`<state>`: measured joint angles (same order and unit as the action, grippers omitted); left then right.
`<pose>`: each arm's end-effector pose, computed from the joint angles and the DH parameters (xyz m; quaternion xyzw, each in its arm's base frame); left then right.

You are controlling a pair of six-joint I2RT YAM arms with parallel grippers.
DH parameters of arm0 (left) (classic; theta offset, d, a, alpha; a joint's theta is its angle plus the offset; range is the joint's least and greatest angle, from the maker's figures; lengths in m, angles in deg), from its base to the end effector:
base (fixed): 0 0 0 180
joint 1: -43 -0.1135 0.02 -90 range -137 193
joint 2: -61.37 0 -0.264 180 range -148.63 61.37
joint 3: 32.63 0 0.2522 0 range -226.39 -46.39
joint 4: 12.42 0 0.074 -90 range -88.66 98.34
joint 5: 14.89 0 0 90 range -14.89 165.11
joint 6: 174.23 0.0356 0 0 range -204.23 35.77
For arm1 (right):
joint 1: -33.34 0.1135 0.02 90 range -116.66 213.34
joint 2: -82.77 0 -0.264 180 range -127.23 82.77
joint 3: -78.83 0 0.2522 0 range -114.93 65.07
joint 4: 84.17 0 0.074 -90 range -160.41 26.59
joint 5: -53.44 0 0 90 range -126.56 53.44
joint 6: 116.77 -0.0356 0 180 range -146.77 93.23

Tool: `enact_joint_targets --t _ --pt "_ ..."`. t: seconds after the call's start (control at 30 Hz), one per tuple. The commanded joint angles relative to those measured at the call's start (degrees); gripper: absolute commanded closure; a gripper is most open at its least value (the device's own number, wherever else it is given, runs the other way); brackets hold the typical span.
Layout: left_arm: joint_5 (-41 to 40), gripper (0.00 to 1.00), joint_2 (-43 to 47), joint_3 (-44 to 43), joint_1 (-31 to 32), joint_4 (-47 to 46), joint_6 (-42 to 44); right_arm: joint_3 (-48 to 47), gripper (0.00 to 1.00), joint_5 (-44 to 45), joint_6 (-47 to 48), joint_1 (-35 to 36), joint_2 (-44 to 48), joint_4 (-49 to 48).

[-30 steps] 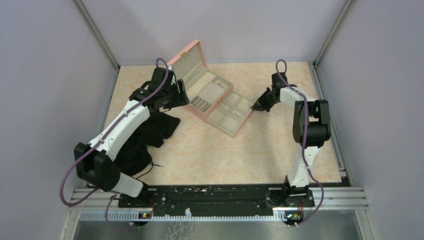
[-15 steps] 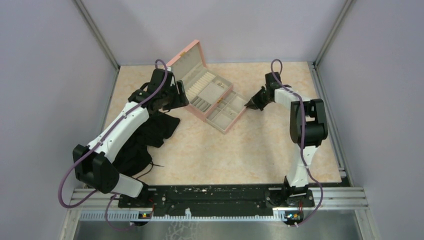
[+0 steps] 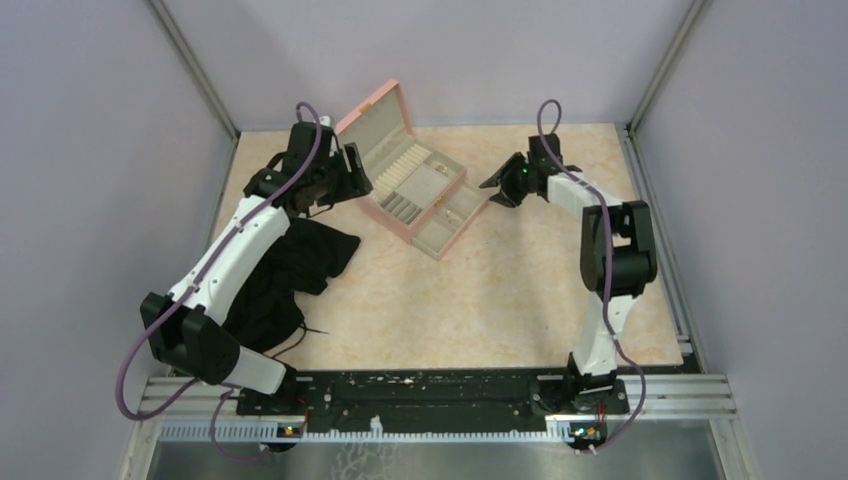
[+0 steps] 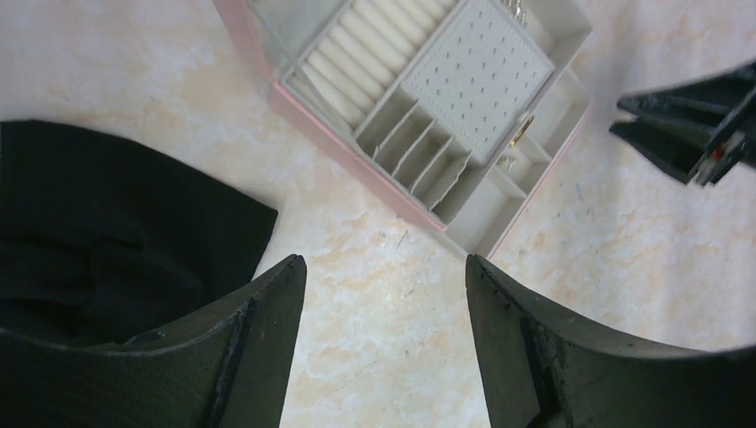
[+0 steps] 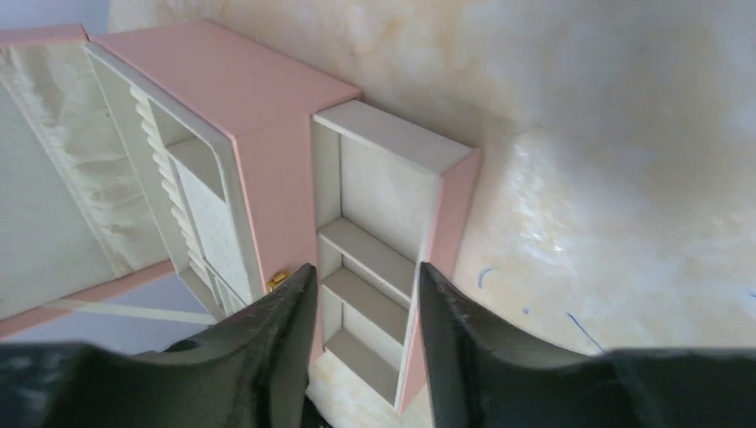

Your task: Organize the mixed jewelry

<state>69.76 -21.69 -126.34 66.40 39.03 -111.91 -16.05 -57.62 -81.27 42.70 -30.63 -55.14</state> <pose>0.2939 -0.1236 0.3507 -0.0533 0.9069 -0.1410 0.3935 0.4285 0.0836 0.1966 0.2907 0.8717 0.3328 0.2120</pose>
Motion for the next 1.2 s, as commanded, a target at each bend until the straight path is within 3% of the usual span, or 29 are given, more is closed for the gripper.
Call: enact_joint_targets --t 0.0,0.07,0.1,0.4,1.0,1.17 --pt "-0.25 0.27 -1.46 -7.34 -3.55 1.56 2.43 8.16 0.67 3.21 0.75 -2.95 7.77 -2.98" --pt "0.1 0.27 -2.28 -9.91 -5.72 1.61 3.48 10.13 0.92 3.73 0.42 -2.97 7.36 -3.2" --pt "0.29 0.27 -2.68 -11.23 -6.91 1.54 3.96 10.47 1.0 3.04 0.17 -2.89 6.67 -3.34" --pt "2.95 0.26 -6.09 -17.64 -12.05 1.73 5.11 4.33 1.0 0.04 -2.93 1.43 -3.11 -5.48" --pt "7.51 0.25 -9.45 -18.28 -12.59 0.1 5.75 -16.79 1.0 -8.68 -16.06 7.72 -21.02 -17.88" --pt "6.15 0.24 -11.19 -22.37 -12.66 0.75 7.13 -14.3 1.0 -4.94 -11.82 7.31 -16.12 -12.84"
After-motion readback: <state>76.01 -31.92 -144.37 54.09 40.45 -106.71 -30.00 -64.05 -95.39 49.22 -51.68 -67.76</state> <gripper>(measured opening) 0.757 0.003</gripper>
